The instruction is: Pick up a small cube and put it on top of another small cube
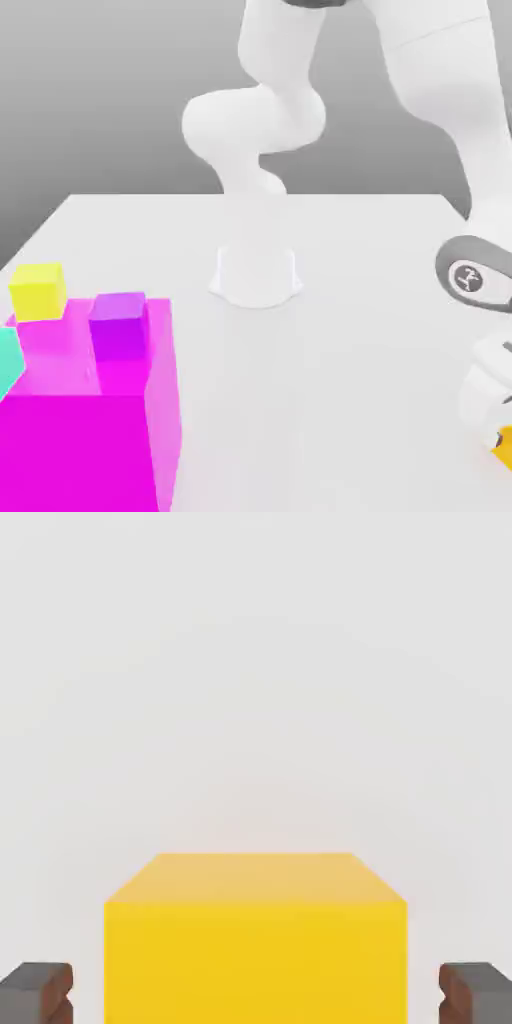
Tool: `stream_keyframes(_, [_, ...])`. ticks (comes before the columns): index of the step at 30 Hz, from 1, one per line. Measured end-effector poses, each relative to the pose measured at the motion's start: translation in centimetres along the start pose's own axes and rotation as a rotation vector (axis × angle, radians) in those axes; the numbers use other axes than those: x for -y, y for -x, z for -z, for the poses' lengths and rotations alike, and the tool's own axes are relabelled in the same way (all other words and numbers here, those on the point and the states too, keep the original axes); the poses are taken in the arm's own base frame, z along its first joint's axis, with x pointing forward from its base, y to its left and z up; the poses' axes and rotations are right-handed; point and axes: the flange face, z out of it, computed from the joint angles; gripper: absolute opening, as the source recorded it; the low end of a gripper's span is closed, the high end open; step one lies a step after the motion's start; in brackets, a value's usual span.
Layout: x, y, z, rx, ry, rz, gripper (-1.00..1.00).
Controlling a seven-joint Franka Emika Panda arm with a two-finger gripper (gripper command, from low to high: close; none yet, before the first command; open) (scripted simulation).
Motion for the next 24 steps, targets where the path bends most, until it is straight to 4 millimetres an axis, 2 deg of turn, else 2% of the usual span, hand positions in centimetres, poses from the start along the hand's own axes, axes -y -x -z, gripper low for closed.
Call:
stream_keyframes(3, [0.0,0.0,-0.6,0.000,0.000,0.001,-1.00])
stream_keyframes(4, [0.0,0.0,-0.1,0.000,0.000,0.000,-1.00])
stream_keyframes(8, [0.0,0.0,4.6,0.000,0.000,0.000,-1.00])
stream_keyframes(9, [-0.7,-1.5,6.1,-0.007,0.004,-0.009,-1.00])
stream_keyframes(11, [-3.8,-6.5,9.2,-0.030,0.018,-0.046,-1.00])
stream_keyframes(13, [-7.3,-10.8,12.0,-0.045,0.031,-0.083,-1.00])
stream_keyframes(16, [-13.4,-16.1,15.8,-0.056,0.044,-0.145,-1.00])
stream_keyframes(18, [-19.7,-19.9,18.4,-0.055,0.052,-0.224,-1.00])
stream_keyframes(20, [-27.0,-22.9,21.3,-0.051,0.055,-0.303,-1.00])
stream_keyframes(22, [-34.3,-24.4,24.6,-0.042,0.052,-0.362,-1.00])
stream_keyframes(24, [-40.1,-24.3,27.6,-0.029,0.039,-0.386,-1.00])
